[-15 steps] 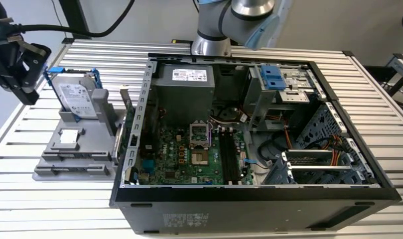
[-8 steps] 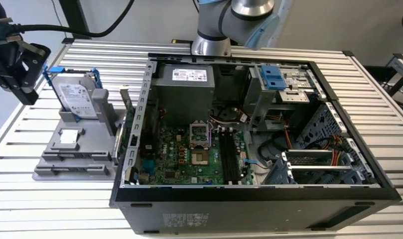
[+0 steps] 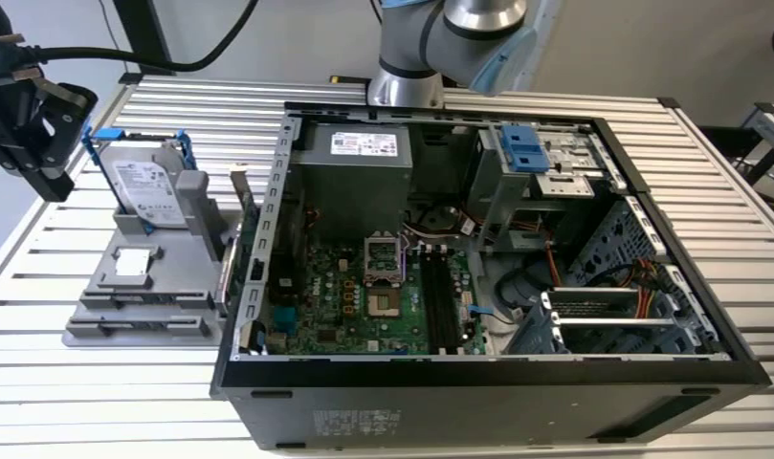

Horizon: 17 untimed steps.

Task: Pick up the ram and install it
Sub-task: 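Reach for the ram, then pick up the ram and move it above insertion slot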

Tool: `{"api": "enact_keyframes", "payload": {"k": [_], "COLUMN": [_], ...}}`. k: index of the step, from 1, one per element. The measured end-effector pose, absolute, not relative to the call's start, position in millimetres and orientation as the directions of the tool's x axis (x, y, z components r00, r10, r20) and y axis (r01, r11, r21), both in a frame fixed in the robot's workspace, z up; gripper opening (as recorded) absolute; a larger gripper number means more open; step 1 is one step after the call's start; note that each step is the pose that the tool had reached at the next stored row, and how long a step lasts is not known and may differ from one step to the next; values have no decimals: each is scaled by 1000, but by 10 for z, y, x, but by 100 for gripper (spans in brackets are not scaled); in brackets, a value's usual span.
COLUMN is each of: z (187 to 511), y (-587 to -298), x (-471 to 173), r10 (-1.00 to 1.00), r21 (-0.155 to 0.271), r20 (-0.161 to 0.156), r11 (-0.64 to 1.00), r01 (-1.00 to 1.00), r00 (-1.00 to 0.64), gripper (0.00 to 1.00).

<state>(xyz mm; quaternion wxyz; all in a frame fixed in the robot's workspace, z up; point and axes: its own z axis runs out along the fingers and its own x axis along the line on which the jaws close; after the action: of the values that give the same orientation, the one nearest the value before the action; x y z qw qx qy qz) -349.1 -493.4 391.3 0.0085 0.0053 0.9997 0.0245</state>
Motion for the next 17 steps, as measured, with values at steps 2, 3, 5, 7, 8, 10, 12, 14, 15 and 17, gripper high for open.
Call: {"api": "enact_keyframes", "payload": {"k": [2, 3, 5, 7, 8, 10, 12, 14, 15, 17], "z": [3913, 3914, 3919, 3925, 3927, 3931, 3936, 3940, 3942, 3946], "y": [-4934, -4934, -4933, -4934, -4934, -4934, -4934, -4934, -4934, -4934], "x": [-3492, -3492, -3492, -3491, -3491, -3491, -3491, -3491, -3492, -3492], "r10": [4, 0, -6, -14, -18, -27, -36, -47, -53, -66], "r21": [49, 49, 49, 49, 49, 49, 49, 49, 49, 49], "r20": [-17, -17, -17, -17, -17, -17, -17, -17, -17, -17], "r11": [999, 999, 999, 999, 999, 998, 998, 998, 997, 997], "r01": [3, 0, -7, -14, -19, -28, -37, -47, -53, -67], "r00": [-1000, -1000, -1000, -1000, -1000, -999, -999, -999, -998, -998], "gripper": [0, 0, 0, 0, 0, 0, 0, 0, 0, 0]}}
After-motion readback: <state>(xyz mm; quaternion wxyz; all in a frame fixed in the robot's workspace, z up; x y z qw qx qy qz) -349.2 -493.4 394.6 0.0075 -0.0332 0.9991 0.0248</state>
